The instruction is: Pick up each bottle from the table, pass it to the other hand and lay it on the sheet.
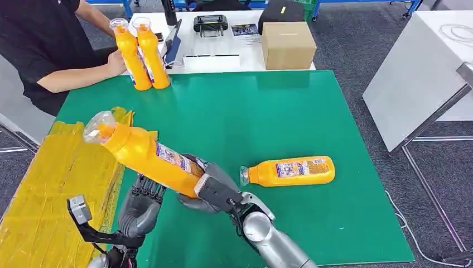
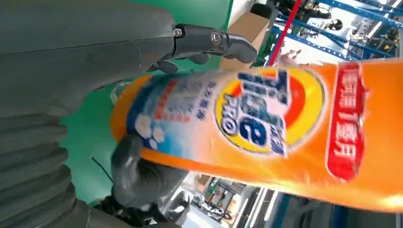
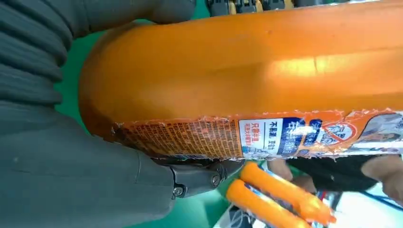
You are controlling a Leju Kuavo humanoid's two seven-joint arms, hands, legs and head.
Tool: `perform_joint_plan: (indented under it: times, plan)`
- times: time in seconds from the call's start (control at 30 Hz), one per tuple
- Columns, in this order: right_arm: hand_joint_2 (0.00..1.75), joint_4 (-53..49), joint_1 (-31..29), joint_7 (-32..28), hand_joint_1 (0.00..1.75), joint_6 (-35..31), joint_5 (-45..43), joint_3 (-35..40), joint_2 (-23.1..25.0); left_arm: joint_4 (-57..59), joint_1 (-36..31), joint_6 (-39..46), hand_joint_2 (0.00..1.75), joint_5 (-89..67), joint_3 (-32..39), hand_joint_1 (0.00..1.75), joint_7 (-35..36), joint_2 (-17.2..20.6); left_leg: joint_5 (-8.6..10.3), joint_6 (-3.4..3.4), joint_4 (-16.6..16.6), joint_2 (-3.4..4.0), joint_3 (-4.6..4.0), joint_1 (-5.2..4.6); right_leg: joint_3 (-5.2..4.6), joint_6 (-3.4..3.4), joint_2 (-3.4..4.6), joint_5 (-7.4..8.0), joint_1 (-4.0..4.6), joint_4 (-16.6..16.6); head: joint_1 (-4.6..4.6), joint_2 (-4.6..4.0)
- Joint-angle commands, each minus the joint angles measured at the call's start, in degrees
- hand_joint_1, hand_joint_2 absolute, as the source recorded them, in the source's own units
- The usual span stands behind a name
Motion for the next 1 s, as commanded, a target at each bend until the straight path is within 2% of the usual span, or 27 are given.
perform_joint_plan:
  times: [0.03, 0.47, 0.77, 1.0]
  plan:
    - [1.75, 11.92, -2.32, 0.02, 1.75, -0.28, 1.87, 8.98, 2.76, 1.12, -1.98, 1.06, 1.75, 0.24, -1.87, 0.00, 0.41, 1.34, 0.01, -0.02, -0.04, 0.02, 0.06, 0.03, 0.04, -0.03, 0.04, 0.02, 0.04, -0.05, 0.00, 0.00]
    - [1.75, 12.32, -2.36, 0.05, 1.75, -0.09, 1.77, 9.46, 3.02, 1.40, -2.04, 1.12, 1.75, 0.23, -1.97, 0.00, 0.46, 1.35, 0.02, -0.01, -0.03, -0.02, 0.02, 0.02, -0.01, -0.03, 0.00, 0.01, 0.01, -0.03, 0.00, 0.00]
    - [1.75, 20.13, -3.43, -1.93, 1.75, 3.31, 3.68, 21.56, 6.51, 1.89, -3.66, 4.00, 1.75, -0.21, -2.30, 0.00, 0.36, 0.72, 0.01, -0.03, -0.03, -0.06, 0.04, 0.06, 0.02, -0.05, -0.02, 0.00, 0.04, -0.05, 0.02, 0.00]
    - [1.75, 21.98, -3.05, -2.57, 1.75, 3.03, 3.76, 23.87, 6.85, 1.77, -4.16, 5.80, 1.75, -0.42, -2.19, 0.00, 0.49, 0.41, 0.03, -0.02, -0.04, -0.17, -0.01, 0.06, -0.04, -0.03, -0.14, -0.03, 0.03, -0.05, 0.04, 0.00]
